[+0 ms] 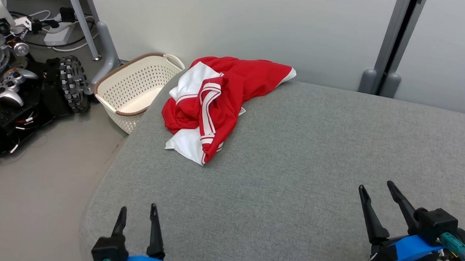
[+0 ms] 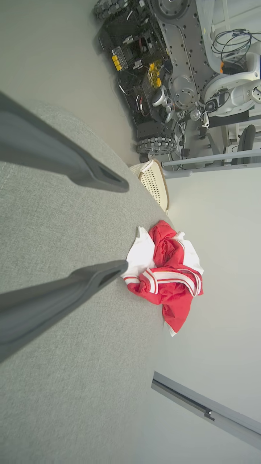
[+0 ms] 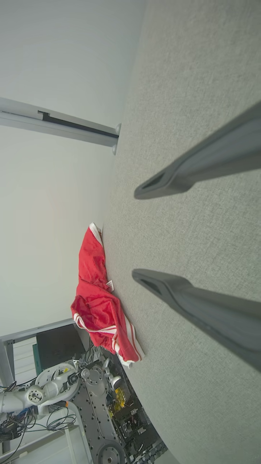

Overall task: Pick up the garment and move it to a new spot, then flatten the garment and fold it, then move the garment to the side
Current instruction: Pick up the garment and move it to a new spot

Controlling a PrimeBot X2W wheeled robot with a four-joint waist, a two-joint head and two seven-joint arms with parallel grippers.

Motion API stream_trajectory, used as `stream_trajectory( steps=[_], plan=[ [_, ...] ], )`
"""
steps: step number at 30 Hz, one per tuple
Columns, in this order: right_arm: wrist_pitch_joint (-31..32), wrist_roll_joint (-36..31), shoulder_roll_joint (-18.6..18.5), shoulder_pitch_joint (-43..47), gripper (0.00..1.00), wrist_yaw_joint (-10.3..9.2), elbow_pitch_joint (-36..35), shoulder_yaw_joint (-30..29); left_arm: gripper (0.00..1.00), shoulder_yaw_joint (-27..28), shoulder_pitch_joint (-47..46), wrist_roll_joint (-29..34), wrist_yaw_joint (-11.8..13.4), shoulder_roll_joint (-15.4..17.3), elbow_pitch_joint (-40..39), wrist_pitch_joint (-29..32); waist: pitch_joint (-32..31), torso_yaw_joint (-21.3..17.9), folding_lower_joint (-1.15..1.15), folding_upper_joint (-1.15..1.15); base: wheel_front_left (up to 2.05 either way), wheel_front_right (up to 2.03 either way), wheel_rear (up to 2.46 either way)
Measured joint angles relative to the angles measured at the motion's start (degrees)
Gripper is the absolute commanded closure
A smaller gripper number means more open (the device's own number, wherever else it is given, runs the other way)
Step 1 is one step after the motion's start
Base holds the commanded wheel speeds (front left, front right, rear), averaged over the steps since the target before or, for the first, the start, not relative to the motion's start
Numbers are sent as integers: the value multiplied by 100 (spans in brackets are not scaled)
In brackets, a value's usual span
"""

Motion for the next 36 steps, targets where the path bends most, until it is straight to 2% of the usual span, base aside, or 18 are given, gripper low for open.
stream_trajectory(
  steps=[8, 15, 18, 23, 26, 31, 33, 34, 35, 36],
  plan=[
    [0, -152, 1, -124, 0, 0, -53, -159, 0, -156, -1248, 16, -270, 112, 256, 347, 259, -216, 0, 0, 0, 0, 0],
    [0, -339, -1, -467, 0, 0, -192, -134, 0, -298, -2767, -12, -557, 252, 1159, 1080, 785, -682, 0, 0, 0, 0, 0],
    [0, -408, -1, -675, 0, 0, -279, -60, 0, -186, -3233, -254, -605, 222, 1657, 1401, 1112, -949, 1, 1, 0, 0, 0],
    [-1, -482, 0, -927, 0, 1, -422, -22, 0, -113, -3693, -375, -595, 308, 2472, 1875, 1593, -1332, 2, 1, 0, 0, 0],
    [-1, -498, -3, -1021, 0, 1, -483, -51, 0, -104, -3852, -372, -500, 401, 2878, 2074, 1812, -1493, 2, 2, 0, 0, 0],
    [-1, -495, -3, -1111, 0, 1, -549, -80, 0, 2, -4012, -381, -152, 526, 3385, 2158, 2009, -1639, 1, 2, 0, 0, 0],
    [-1, -477, -3, -1128, 0, 1, -553, -58, 0, 15, -4048, -390, -94, 554, 3527, 2150, 2031, -1675, 1, 1, 0, 0, 0],
    [-1, -471, -1, -1132, 0, 1, -554, -40, 21, 20, -4055, -398, -92, 573, 3578, 2129, 2032, -1691, 1, 2, 0, 0, 0],
    [-1, -459, -2, -1133, 0, 1, -555, -26, 51, 27, -4061, -408, -92, 591, 3611, 2069, 2028, -1705, 1, 2, 0, 0, 0],
    [-1, -434, -2, -1134, 0, 1, -556, -12, 66, 38, -4077, -419, -91, 605, 3638, 1982, 2015, -1716, 0, 2, 0, 0, 0]
  ],
)
